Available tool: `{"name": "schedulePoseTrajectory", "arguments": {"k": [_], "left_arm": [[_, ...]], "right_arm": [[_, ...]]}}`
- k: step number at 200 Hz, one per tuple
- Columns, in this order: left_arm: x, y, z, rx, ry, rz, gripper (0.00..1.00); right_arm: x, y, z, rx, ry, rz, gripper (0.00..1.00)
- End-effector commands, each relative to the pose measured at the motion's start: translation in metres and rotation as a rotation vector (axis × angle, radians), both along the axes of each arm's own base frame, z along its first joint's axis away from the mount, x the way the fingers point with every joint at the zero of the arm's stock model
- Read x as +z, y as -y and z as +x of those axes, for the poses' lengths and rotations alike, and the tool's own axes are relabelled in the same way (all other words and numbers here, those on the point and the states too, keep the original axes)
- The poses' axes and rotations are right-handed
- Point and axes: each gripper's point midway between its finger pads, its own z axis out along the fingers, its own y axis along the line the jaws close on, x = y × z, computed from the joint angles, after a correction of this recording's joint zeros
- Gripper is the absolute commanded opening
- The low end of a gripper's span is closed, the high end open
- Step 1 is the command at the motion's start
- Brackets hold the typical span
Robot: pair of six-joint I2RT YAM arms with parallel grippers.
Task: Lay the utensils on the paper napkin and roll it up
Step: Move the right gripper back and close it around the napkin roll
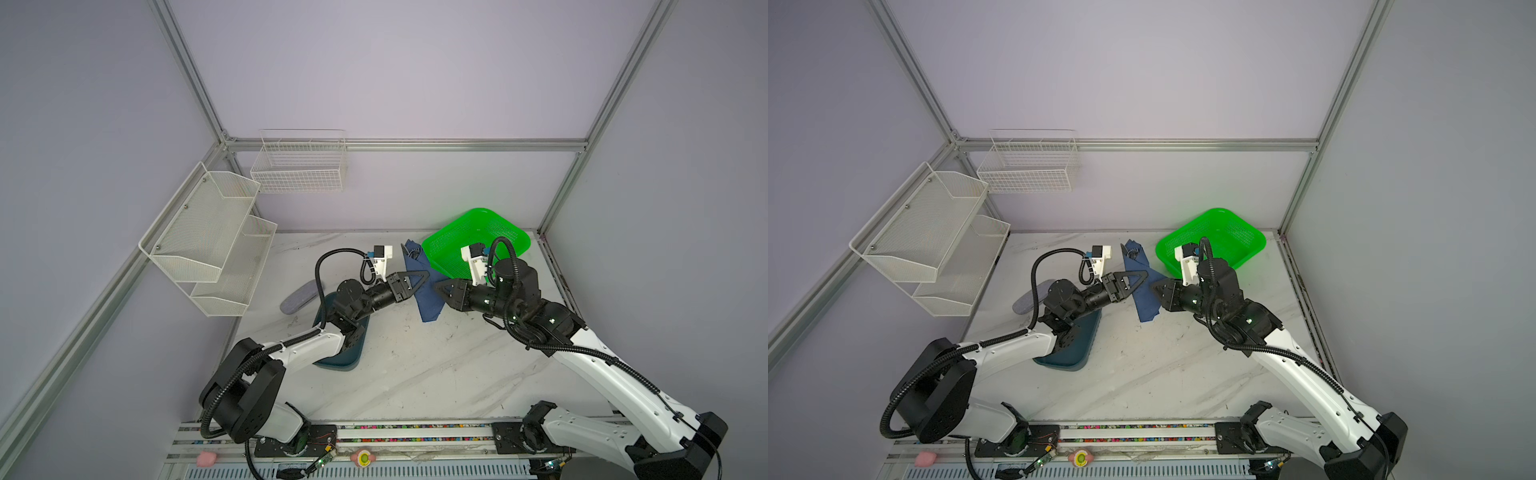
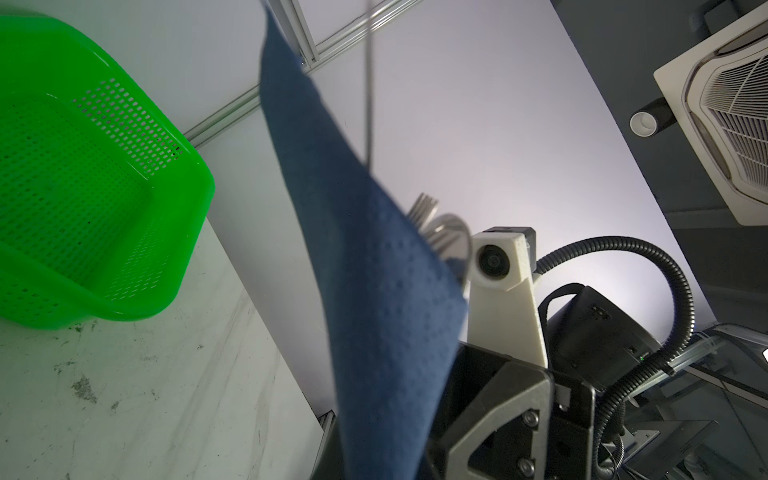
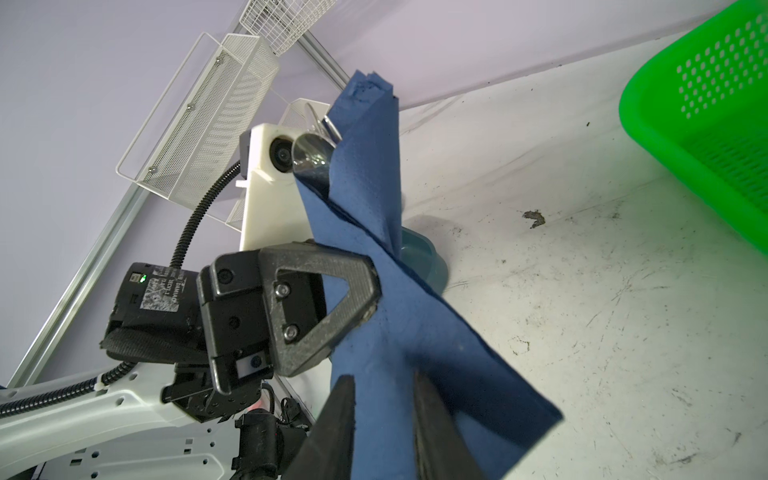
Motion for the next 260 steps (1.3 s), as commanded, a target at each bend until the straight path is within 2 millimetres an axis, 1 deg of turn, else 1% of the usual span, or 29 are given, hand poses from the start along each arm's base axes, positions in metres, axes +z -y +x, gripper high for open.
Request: {"name": "schedulePoseTrajectory", "arguments": {"k": [1,28,70,104,139,147,192,231,260], "left_arm": [[0.049,-0.01,-0.011,0.0,0.13,-0.092,0.03],[0.049,-0.01,-0.012,-0.007,0.127,-0.098,0.03],[0.05,-0.01,-0.013,-0.013,0.126,-0.104,0.03],[0.052,-0.008,-0.014,-0.028,0.127,-0.106,0.03],[0.053,-0.007,-0.016,-0.042,0.126,-0.105,0.03],[0.053,-0.007,-0.017,-0.047,0.127,-0.106,0.03],[0.059,-0.004,-0.022,-0.085,0.141,-0.12,0.03],[0.061,-0.004,-0.025,-0.102,0.14,-0.127,0.03],[0.064,-0.005,-0.028,-0.115,0.146,-0.131,0.03]], "right_arm": [[-0.006,-0.001,0.002,-0.008,-0.008,0.002,0.29],[-0.013,-0.005,0.001,0.01,-0.02,0.001,0.3],[-0.011,-0.016,-0.007,0.087,-0.014,0.05,0.33],[-0.007,-0.026,-0.015,0.159,-0.006,0.095,0.34],[0.005,-0.035,-0.025,0.246,0.022,0.145,0.34],[0.005,-0.036,-0.026,0.26,0.026,0.145,0.34],[-0.004,-0.041,-0.024,0.279,0.017,0.125,0.34],[-0.006,-0.038,-0.017,0.247,0.026,0.109,0.36],[-0.006,-0.04,-0.017,0.266,0.034,0.11,0.36]]}}
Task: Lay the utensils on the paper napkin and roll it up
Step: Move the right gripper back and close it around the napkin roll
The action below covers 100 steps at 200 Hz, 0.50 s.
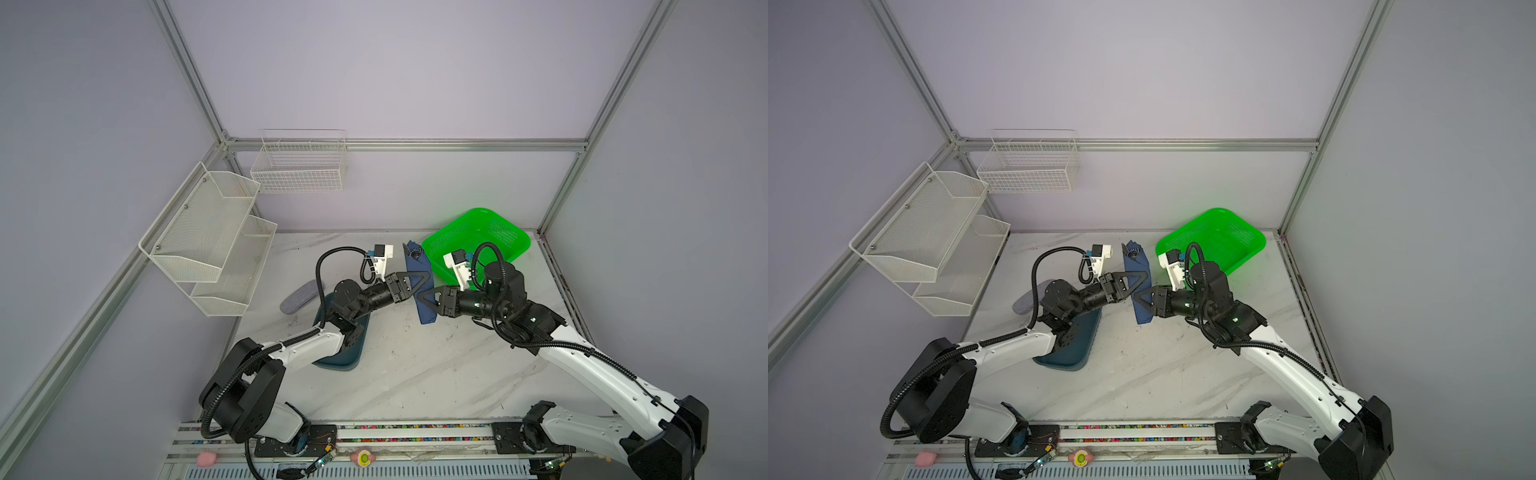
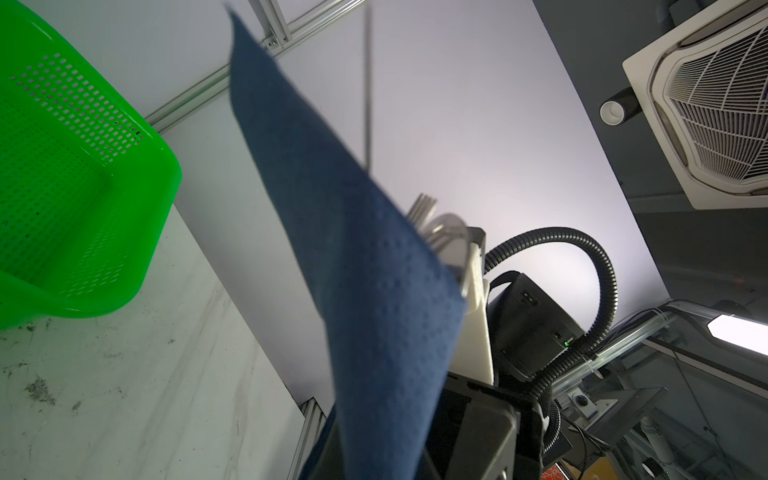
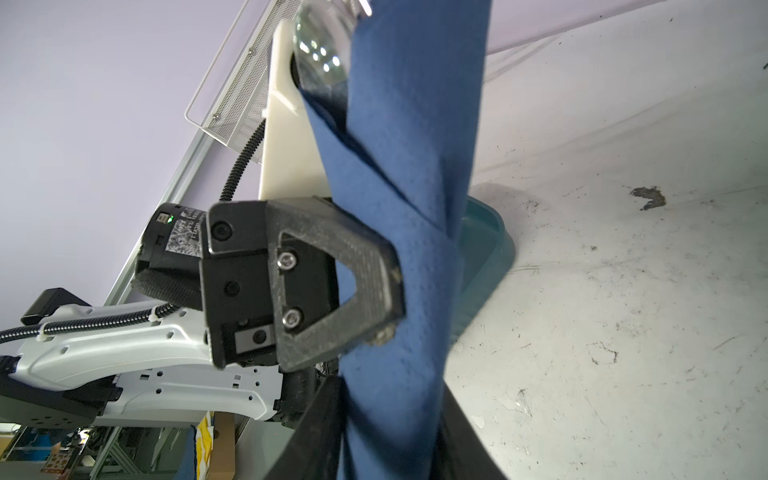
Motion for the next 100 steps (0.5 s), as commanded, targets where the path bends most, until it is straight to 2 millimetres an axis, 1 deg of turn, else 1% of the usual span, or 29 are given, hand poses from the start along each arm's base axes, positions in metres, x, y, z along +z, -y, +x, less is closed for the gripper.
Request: {"name": "schedulePoseTrajectory", "arguments": {"k": [1,49,100], "left_arm": [[0.053,-0.006,-0.015,-0.032,0.138,-0.098,0.03],[0.058,-0.005,-0.022,-0.066,0.155,-0.101,0.03],[0.063,-0.004,-0.025,-0.089,0.169,-0.116,0.03]], "right_arm": [[0.008,-0.004,0.0,0.032,0.049,0.018,0.36],[0.013,0.0,-0.004,0.098,0.068,0.043,0.37],[0.021,-0.006,-0.024,0.244,0.071,0.118,0.33]]}}
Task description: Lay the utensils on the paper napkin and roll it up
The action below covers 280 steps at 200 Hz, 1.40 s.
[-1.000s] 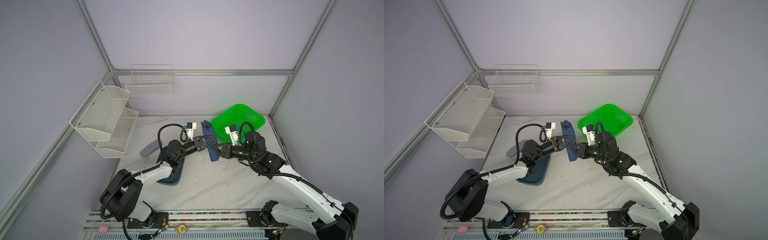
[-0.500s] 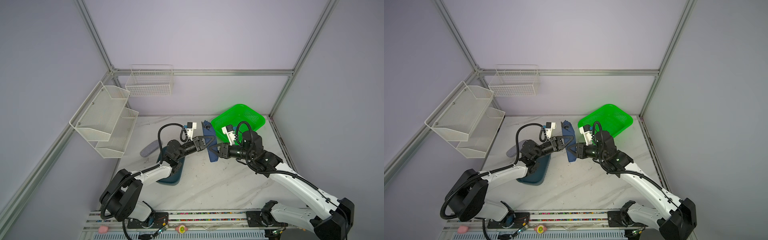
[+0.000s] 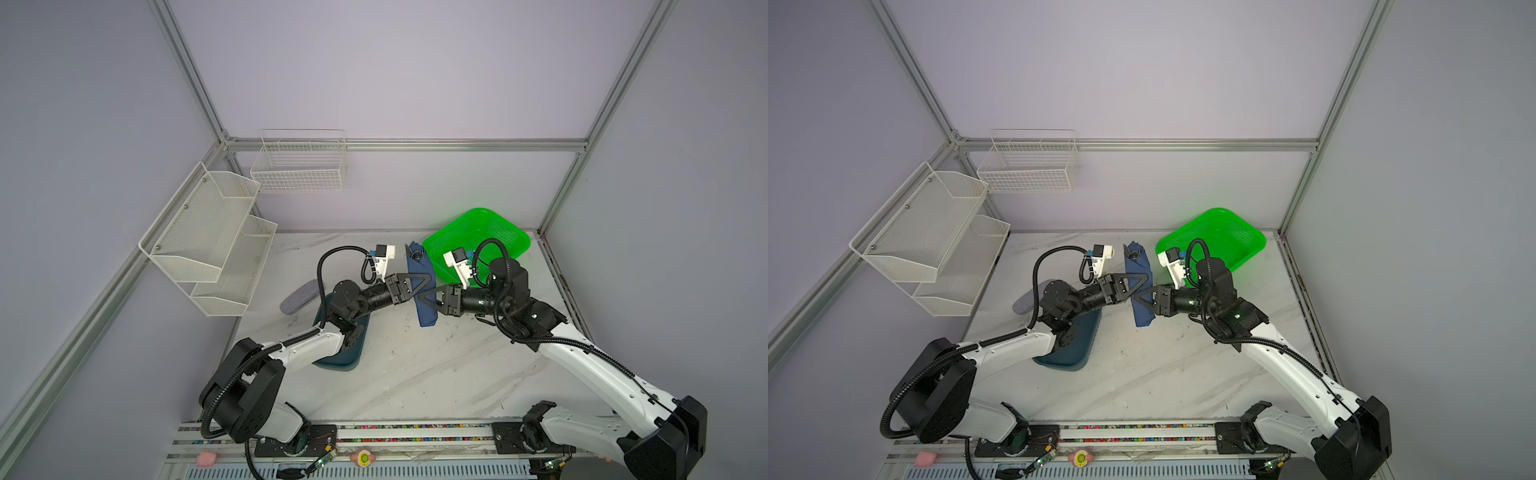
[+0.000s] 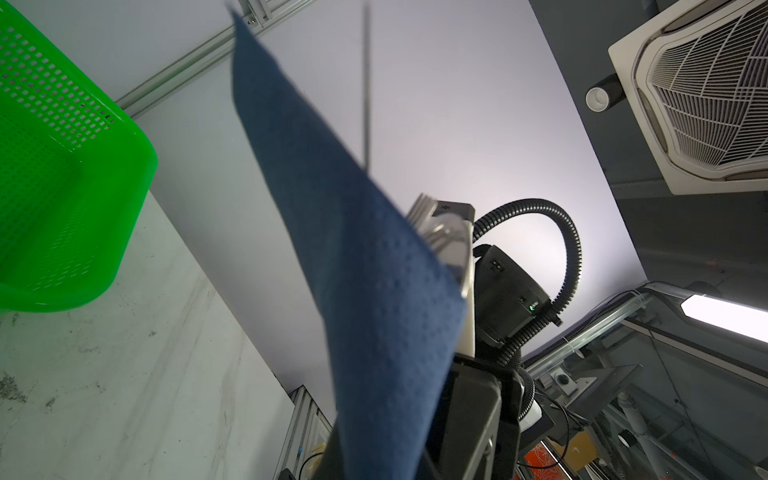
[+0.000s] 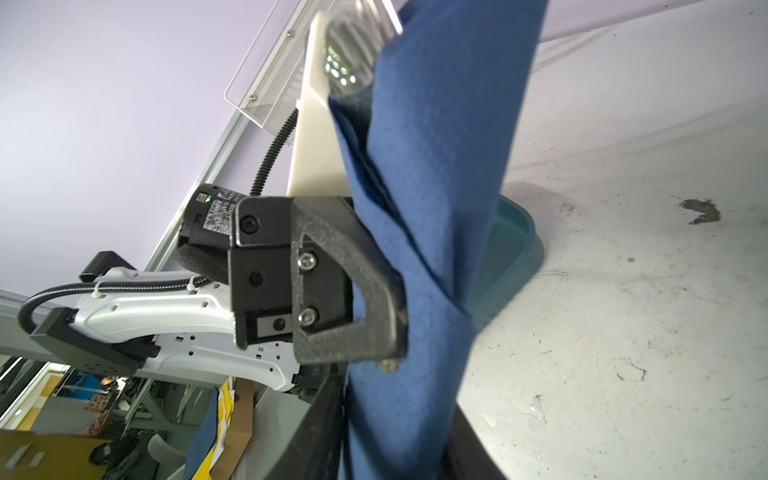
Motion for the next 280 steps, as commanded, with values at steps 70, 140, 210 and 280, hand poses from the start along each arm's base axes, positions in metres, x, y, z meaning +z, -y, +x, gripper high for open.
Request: {"name": "schedulePoseTrajectory", "arguments": {"k": [70,140,210,280], "left_arm": [[0.064,-0.006,-0.018,-0.045,0.167,-0.119,0.03],[0.063,-0.003,-0.015,-0.056,0.165,-0.128,0.03],[0.049,-0.001,-0.01,-0.032,0.149,-0.091,0.04],[0.028,0.0,-0.004,0.013,0.122,0.013,0.31]], "right_arm": [[0.005,-0.001,-0.011,0.114,0.018,0.066,0.34],[0.007,-0.004,-0.022,0.189,0.004,0.116,0.25],[0.018,0.0,-0.025,0.179,0.027,0.131,0.13],[0.026,0.003,-0.025,0.158,0.049,0.14,0.06]]}}
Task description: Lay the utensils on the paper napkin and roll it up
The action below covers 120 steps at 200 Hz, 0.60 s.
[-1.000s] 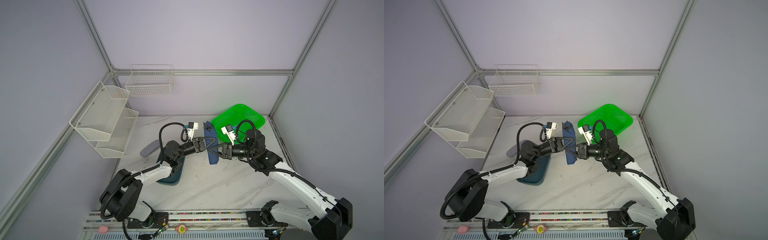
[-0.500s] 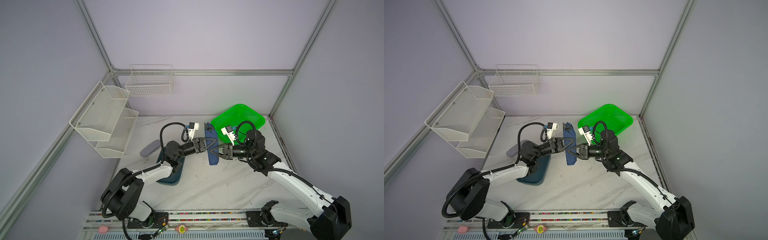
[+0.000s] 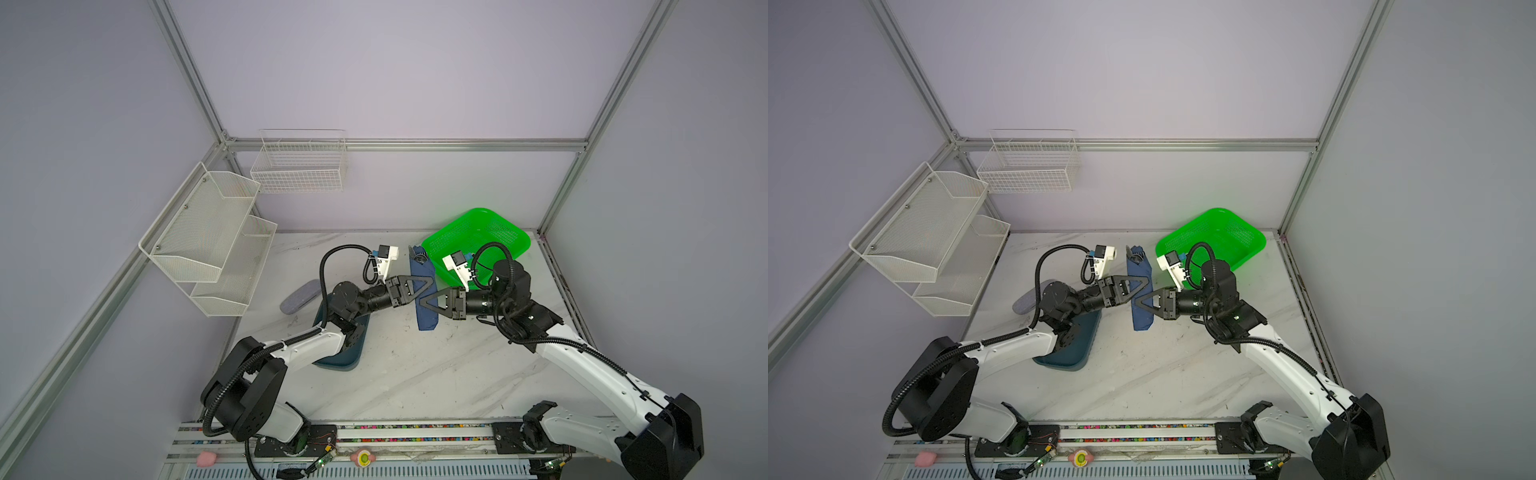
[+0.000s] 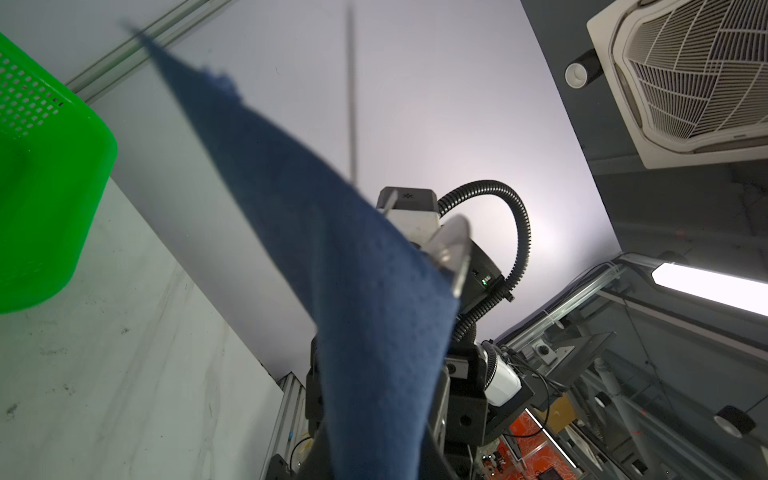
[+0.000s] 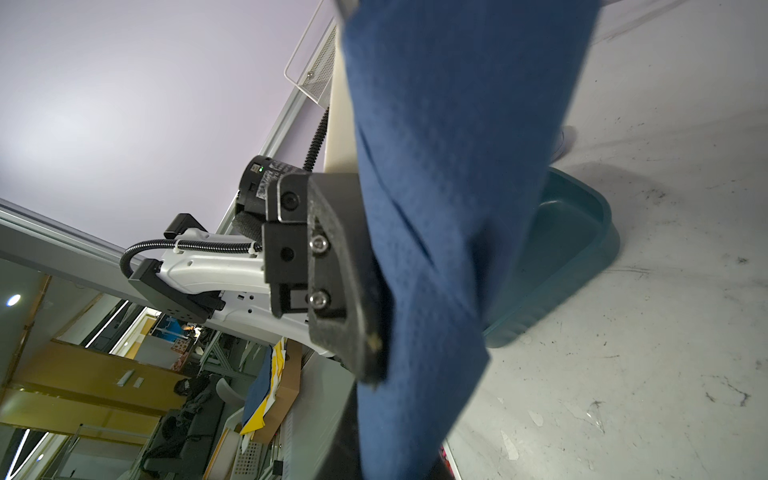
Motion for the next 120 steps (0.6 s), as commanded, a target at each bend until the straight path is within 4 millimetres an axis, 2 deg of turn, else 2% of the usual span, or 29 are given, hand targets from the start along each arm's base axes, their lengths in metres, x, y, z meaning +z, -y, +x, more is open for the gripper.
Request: {"name": "schedulePoseTrajectory", "arguments": {"k": [1,21,24,34,47,62,92,120], "left_arm": [[0.028,-0.003,0.005,0.055,0.079,0.0,0.31],[0.012,-0.003,0.012,0.09,0.047,0.037,0.43],[0.023,-0.008,0.006,0.094,0.069,0.02,0.44],[0.022,-0.009,0.005,0.096,0.068,0.022,0.48],[0.02,-0.008,0.004,0.086,0.067,0.027,0.61],[0.021,-0.005,0.0,0.055,0.074,0.03,0.69],[0.022,-0.001,-0.01,-0.007,0.091,0.037,0.75],[0.029,0.001,-0.02,-0.056,0.122,0.023,0.74]], "right_arm": [[0.026,0.003,-0.011,0.027,0.087,0.057,0.06],[0.028,0.003,-0.011,0.025,0.094,0.059,0.05],[0.028,0.003,-0.011,0.024,0.095,0.059,0.05],[0.027,0.003,-0.01,0.024,0.093,0.058,0.05],[0.028,0.003,-0.01,0.024,0.096,0.059,0.05],[0.027,0.002,-0.01,0.026,0.094,0.057,0.05],[0.026,0.002,-0.01,0.029,0.093,0.056,0.05],[0.025,0.001,-0.009,0.03,0.09,0.058,0.05]]}}
